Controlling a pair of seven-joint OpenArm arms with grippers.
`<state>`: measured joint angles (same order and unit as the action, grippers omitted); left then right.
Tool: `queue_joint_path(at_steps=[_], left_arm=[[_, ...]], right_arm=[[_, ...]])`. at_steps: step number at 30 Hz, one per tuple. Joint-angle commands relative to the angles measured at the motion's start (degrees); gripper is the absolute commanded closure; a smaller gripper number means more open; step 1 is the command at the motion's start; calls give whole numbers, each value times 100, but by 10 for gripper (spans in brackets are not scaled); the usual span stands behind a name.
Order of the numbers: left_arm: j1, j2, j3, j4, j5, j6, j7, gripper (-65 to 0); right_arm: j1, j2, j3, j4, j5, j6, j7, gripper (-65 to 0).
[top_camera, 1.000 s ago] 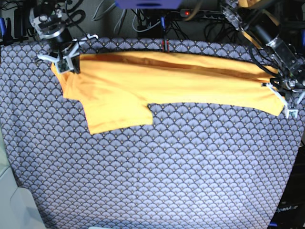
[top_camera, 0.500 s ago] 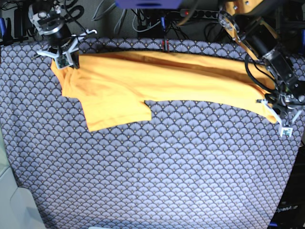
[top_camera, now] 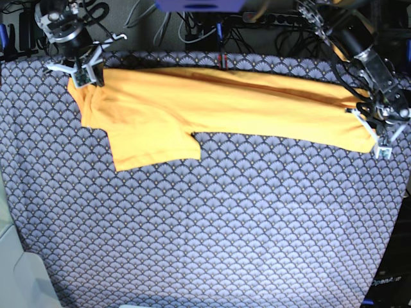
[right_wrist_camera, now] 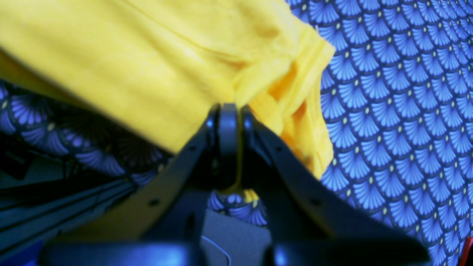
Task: Fold the T-shirt properly
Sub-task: 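Open the right gripper and release its end of the folded shirt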
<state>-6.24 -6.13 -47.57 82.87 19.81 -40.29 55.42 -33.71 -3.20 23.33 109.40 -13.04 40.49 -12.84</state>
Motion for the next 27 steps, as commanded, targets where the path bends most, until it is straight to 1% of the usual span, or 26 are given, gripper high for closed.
queue_joint_path(at_steps=[1,4,8,11,13,19,21,27], left_arm=[[-57,-77,-3,51,-25,29,-52,0],[-57,-68,6,-151,-25,29,-52,0],[-57,-95,6,-511,-25,29,-87,0],[-66,-95,6,-669,19,29,-342,0],[-66,-95,6,-766,27,29,-403,0],[-57,-103,-21,-749,27,29,-386,0],[-57,-103,-12,-757,27,29,-377,0],[39,-77,6,-740,27,29,-377,0]], right_arm=[[-53,34,18,97,51,-49,102,0],[-62,43,18,97,51,-49,110,0],[-88,140,1,97,60,-49,110,0],[-167,149,1,97,60,-49,110,0],[-193,149,1,97,60,-49,110,0],[-202,166,18,97,51,-49,110,0],[-202,228,18,88,51,-49,110,0],[-141,228,18,-26,42,-49,93,0]])
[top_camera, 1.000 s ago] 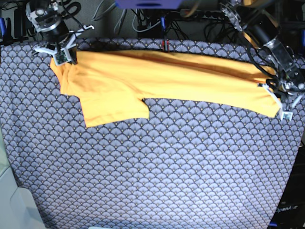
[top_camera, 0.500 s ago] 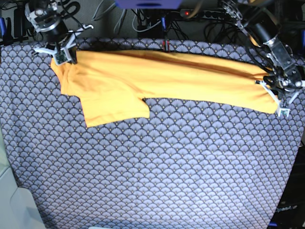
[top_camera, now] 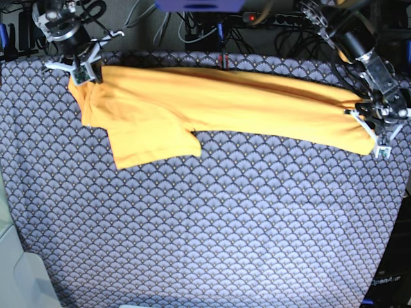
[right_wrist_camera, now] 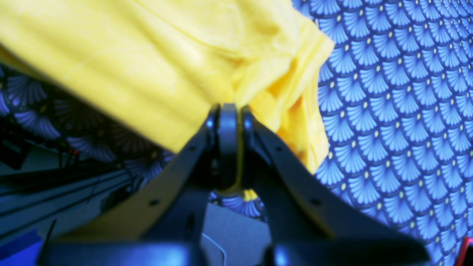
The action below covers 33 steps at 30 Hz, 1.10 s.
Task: Fold the T-shirt properly
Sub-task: 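Open the right gripper and release its end of the folded shirt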
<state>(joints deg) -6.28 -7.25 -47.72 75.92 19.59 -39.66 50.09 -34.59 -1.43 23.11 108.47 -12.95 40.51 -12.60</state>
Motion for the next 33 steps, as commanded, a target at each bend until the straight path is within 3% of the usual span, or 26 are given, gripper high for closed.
queue_joint_path(at_steps=[1,10,13,16,21,26,33], left_arm=[[70,43,21,-36,49,-34,156,0],[97,17,21,-45,49,-34,156,-13],[97,26,-23,-45,49,-34,156,-132],[105,43,-23,-18,5,-34,156,-241],[220,61,-23,245,-12,-34,156,-252],[228,61,-23,360,-12,-34,156,-265],[404,61,-23,500,-12,-34,156,-439]], right_arm=[[-53,51,40,33,25,-51,69,0],[26,51,49,-99,16,-51,16,0],[43,60,40,-90,7,-51,-169,-15],[105,227,40,-90,25,-51,-353,-90],[114,315,58,-82,51,-51,-485,-198],[114,350,58,-73,51,-51,-485,-255],[184,350,401,-3,280,-51,-450,-289]])
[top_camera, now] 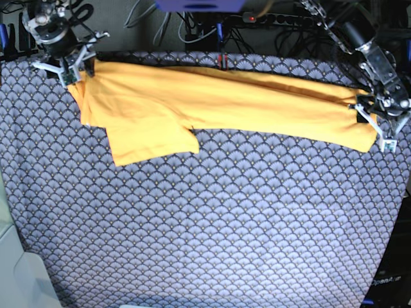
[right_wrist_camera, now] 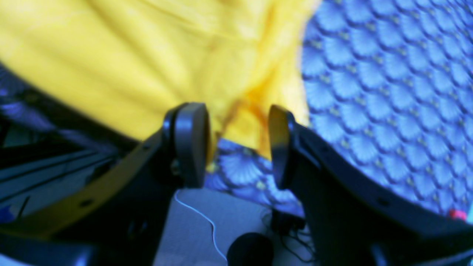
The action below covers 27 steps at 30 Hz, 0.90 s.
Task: Fold the T-shirt properly
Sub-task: 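Open the right gripper and release its end of the folded shirt, then grasp the loose sleeve end with the right gripper and tuck it in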
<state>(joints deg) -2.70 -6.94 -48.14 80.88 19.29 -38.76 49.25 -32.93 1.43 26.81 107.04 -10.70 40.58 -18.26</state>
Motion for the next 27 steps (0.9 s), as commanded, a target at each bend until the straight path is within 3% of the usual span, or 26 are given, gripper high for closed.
queue_joint_path(at_steps=[1,9,17,19,23,27], left_arm=[[90,30,18,57,18,-124,239,-454],[134,101,18,206,80,-124,248,-459],[134,101,10,189,71,-124,538,-461],[116,101,10,189,71,-124,556,-461],[125,101,10,180,80,-124,556,-461],[116,109,10,171,45,-124,556,-462]], right_arm=[[53,63,154,175,178,-58,107,-291],[317,292,919,289,811,-58,81,-291],[1020,389,998,280,802,-58,11,-291],[1425,415,770,280,784,-58,-420,-291],[2330,793,-171,122,670,-58,-1730,-291],[3130,881,-901,-177,670,-58,-2512,-291]])
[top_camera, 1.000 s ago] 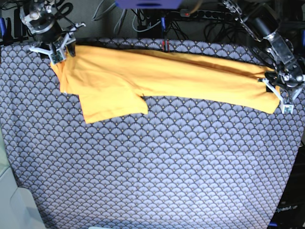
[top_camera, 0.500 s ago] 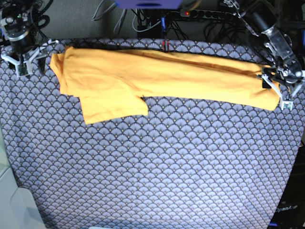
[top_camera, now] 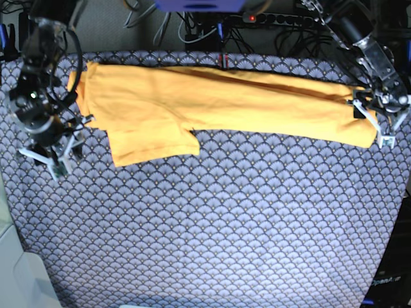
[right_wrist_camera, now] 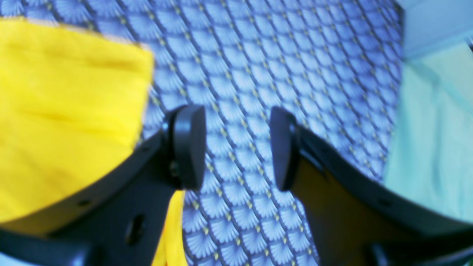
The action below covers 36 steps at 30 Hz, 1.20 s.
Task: Fold the T-shirt properly
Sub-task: 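Grasp the loose sleeve end with the right gripper and tuck it in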
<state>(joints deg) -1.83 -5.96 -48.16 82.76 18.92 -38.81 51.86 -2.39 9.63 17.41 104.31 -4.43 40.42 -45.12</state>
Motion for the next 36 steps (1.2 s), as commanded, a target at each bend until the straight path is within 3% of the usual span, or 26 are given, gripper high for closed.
queue_joint_path(at_steps=[1,5,13,26,36], left_arm=[[20,11,21,-17,82,-119,296,-462],[11,11,21,-17,99,-119,296,-462],[-7,11,21,-351,117,-119,296,-462],[-15,11,38,-509,117,-119,252,-461],[-15,11,21,-509,117,-119,269,-460]], right_arm=[[261,53,-75,8,43,-42,24,-291],[736,-176,-224,-387,51,-42,-441,-291],[903,-545,-594,-1205,51,-42,-441,-291],[1580,-361,-585,-2858,34,-42,42,-291],[1571,-387,-620,-2946,43,-42,42,-271]])
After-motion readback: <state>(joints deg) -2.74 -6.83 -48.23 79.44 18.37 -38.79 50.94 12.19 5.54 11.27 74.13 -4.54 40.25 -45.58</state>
